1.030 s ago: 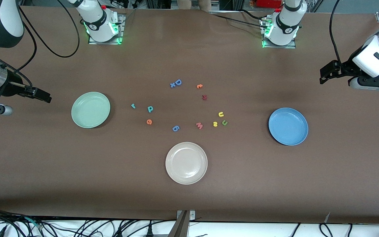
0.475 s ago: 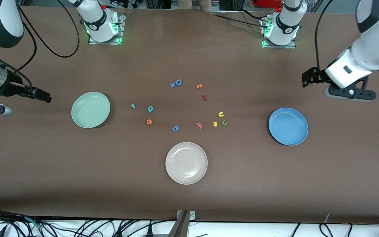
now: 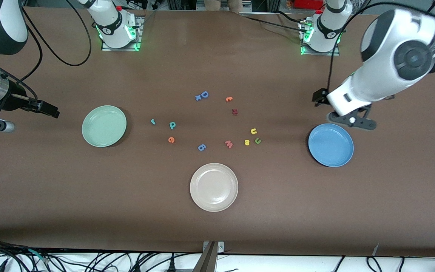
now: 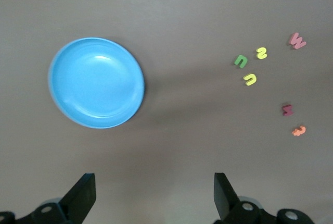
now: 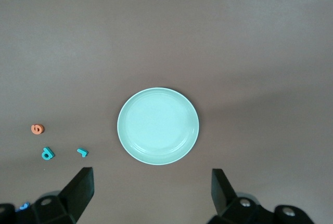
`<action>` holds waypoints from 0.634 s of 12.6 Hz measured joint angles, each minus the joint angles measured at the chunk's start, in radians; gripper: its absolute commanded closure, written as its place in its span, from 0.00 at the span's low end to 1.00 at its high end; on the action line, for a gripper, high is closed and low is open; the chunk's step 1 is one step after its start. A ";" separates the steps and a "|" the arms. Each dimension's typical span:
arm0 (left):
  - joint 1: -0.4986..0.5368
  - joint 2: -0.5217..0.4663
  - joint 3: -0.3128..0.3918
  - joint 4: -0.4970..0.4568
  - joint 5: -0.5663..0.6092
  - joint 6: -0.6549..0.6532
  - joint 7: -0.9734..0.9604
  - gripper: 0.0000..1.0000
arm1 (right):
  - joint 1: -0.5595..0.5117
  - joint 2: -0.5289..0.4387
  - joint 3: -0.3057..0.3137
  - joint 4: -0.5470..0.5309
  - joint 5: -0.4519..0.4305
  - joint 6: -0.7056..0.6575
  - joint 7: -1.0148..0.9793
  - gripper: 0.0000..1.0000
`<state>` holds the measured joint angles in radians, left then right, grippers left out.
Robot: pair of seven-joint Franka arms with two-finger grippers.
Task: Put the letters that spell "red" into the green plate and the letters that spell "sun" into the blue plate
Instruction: 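Move the right gripper toward the teal letters while the left gripper reaches the green letter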
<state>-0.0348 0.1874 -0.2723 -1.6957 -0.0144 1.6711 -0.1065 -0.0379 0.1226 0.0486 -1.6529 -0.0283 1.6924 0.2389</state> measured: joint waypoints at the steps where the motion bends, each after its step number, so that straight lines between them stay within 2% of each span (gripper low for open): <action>1: -0.001 0.035 -0.031 -0.003 0.000 0.038 -0.043 0.00 | 0.001 0.000 0.002 -0.006 0.000 0.000 0.004 0.00; 3: -0.016 0.118 -0.079 -0.008 0.000 0.144 -0.112 0.00 | 0.004 0.002 0.016 -0.025 0.000 0.010 0.037 0.00; 6: -0.098 0.237 -0.088 -0.009 0.006 0.288 -0.213 0.00 | 0.012 0.012 0.074 -0.091 0.001 0.080 0.116 0.01; 8: -0.154 0.291 -0.089 -0.009 0.080 0.352 -0.278 0.00 | 0.016 0.020 0.117 -0.160 0.005 0.145 0.156 0.01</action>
<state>-0.1884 0.4781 -0.3612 -1.7050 0.0654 2.0236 -0.3844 -0.0220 0.1429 0.1659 -1.8132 -0.0235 1.8374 0.3951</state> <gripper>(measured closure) 0.000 0.004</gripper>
